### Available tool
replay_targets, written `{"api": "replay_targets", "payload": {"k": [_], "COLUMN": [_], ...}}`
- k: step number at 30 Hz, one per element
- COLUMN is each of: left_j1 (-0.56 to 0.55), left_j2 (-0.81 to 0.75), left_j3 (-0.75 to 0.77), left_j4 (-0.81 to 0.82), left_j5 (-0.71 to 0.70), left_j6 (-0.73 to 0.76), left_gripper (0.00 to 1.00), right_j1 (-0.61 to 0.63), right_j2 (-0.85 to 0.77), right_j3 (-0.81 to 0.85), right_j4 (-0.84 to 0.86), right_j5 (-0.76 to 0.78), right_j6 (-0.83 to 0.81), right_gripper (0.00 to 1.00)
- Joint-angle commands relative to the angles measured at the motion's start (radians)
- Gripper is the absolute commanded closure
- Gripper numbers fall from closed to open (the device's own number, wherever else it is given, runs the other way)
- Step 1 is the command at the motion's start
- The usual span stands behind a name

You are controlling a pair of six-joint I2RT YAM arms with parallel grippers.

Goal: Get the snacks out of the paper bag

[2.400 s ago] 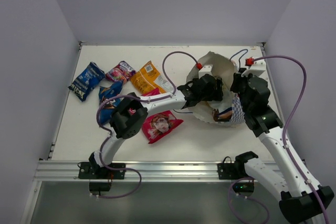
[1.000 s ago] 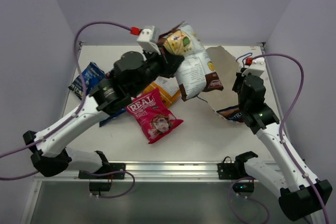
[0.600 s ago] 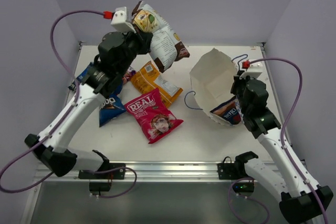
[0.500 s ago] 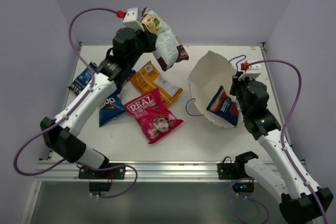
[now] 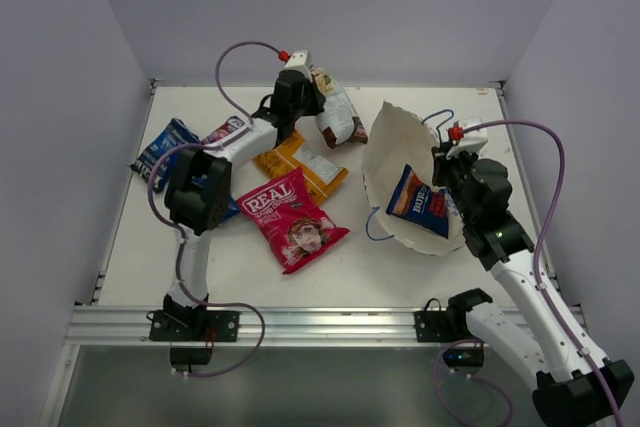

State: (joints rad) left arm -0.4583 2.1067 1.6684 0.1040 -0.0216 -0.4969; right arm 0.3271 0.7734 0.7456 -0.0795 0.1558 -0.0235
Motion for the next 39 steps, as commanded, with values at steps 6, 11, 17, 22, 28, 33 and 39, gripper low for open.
{"api": "replay_targets", "payload": {"k": [6,11,17,22,28,33,39], "left_j1": [0.038,0.038,-0.008,-0.230,-0.489,-0.585,-0.602], "left_j2": [0.075,-0.173,-0.450,-0.574,-0.585,-0.504,-0.418], "left_j3": [0.078,-0.077,-0.118,-0.130,-0.134,-0.110,-0.078], "left_j4": [0.214,0.148,-0.151,-0.332,-0.330,-0.325,-0.343], "left_j5": [0.106,0.028,0.138,0.146,0.103,0.045,-0.006], "left_j6": [-0.062,-0.046,0.023,0.155,0.149,0.143,0.158], "left_gripper": [0.42,0.02,0.00,0.03,0.12,0.19,0.20], "right_j1": [-0.002,0.000,0.000,0.000,0.001,0.000,0.000], "right_j2": [0.023,0.040,0.041,0.046,0.060,0.038,-0.006], "right_j3": [0.003,0.014,0.017,0.017,0.021,0.029,0.075], "right_j4": [0.027,0.027,0.040,0.044,0.037,0.020,-0.035], "right_j5": [-0.009,0.010,0.033,0.039,0.059,0.070,0.087], "right_j6": [-0.023,-0.010,-0.018,-0.019,-0.027,-0.019,-0.033], "right_gripper": [1.00,1.00,1.00,1.00,1.00,1.00,1.00]}}
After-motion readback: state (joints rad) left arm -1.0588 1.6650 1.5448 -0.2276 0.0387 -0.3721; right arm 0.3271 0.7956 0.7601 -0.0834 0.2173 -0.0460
